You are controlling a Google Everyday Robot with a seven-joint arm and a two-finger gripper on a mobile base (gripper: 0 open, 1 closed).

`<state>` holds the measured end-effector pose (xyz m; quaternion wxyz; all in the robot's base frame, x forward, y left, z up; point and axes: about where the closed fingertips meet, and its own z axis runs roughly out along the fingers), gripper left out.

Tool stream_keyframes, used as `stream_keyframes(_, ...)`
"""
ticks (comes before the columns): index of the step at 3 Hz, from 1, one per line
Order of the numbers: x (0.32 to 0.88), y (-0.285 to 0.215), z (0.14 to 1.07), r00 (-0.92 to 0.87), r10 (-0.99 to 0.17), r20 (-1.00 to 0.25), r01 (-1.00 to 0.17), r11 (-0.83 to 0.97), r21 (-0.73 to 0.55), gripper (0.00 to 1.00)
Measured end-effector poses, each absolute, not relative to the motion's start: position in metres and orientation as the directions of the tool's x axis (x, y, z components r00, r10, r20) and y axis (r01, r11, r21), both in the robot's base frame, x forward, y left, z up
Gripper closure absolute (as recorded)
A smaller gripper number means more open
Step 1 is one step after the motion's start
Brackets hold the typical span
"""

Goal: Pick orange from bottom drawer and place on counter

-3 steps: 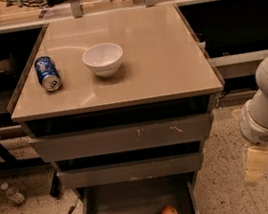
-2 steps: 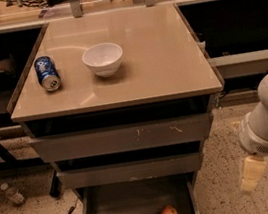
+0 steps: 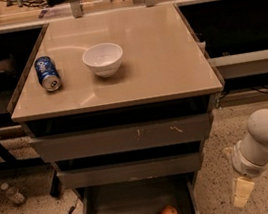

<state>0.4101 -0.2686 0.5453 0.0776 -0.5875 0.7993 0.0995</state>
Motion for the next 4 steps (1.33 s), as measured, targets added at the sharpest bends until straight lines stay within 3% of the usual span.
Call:
stream_keyframes(2,0.398,-0.256,0.504,-0.319,-0.903,-0.287,-0.947,0.294,0.127,0.00)
stream_keyframes(4,0.383,-0.219,0.412,-0.379,-0.792,-0.479,-0.922,0.279,0.268,0.00)
